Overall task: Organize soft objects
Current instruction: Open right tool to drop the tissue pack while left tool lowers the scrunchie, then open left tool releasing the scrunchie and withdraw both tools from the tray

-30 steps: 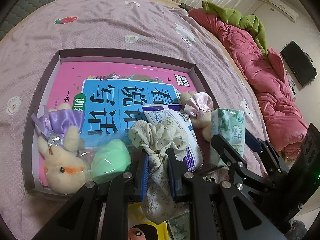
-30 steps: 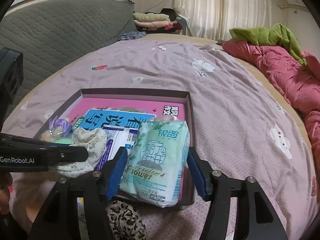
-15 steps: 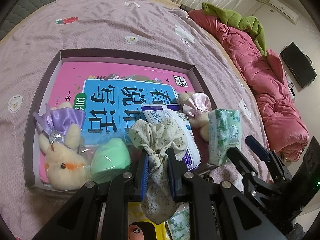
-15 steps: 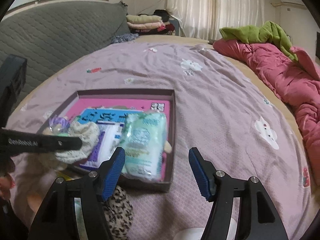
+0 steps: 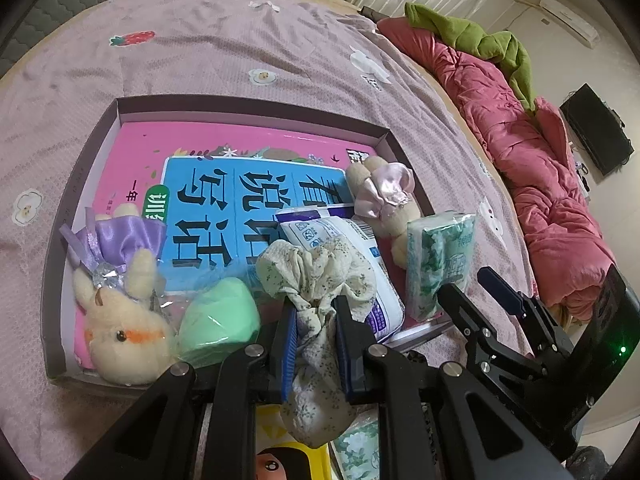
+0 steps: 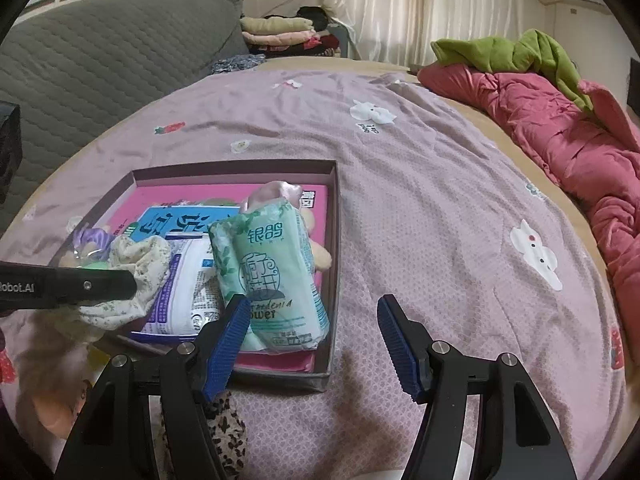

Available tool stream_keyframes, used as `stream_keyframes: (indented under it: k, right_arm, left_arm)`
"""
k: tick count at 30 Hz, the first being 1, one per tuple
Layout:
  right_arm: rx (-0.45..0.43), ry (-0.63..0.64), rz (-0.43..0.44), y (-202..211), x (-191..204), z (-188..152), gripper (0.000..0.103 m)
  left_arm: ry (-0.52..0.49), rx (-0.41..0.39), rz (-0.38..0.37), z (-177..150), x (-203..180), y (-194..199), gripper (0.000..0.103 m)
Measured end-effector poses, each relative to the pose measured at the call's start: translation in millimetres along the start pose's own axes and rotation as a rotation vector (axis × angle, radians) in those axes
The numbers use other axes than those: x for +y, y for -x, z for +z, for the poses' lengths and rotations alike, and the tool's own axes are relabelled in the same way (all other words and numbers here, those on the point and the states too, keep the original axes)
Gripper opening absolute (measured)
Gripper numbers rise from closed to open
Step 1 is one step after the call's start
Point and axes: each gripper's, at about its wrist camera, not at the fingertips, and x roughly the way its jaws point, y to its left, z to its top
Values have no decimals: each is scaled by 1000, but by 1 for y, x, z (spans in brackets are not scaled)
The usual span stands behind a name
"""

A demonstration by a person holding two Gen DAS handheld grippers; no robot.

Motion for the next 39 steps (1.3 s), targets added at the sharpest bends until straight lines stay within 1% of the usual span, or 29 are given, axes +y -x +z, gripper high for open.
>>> stream_keyframes:
  k: [4,6,8,11,15,19,27,28,31,39]
  right_arm:
    - [-3,-8,7,5,1,0,68]
    - [-7,-4,9,7,1,0,68]
    - [-9,-5,9,10,2,1,68]
    - [-14,-8,6,13,3,2,69]
    - [-23,-11,9,19,4,3,70]
    - [-32,-15,13,27,6,4,71]
    - [-69,-18,22,48,8,5,71]
    - [-71,-18,22,50,8,6,72]
    - [-84,-16,23,57,10,7,72]
    - [-110,-10,21,77,14,8,72]
  left_arm:
    - [4,0,-8,1,-1,1,18]
    - [6,-1,-8,0,-2,2,21]
    - [8,-3,-6,0,-2,3,27]
    - [3,-12,2,0,-3,6,32]
    - [-3,-26,13,0,-6,12,35]
    - [-13,-43,26,0,-9,19,43]
    - [-30,-97,45,2,-16,43,44]
    - [-31,-103,48,2,-16,46,45]
    - [-34,-125,64,1,-18,56,53]
    - [-35,-164,88,-5,-18,81,55]
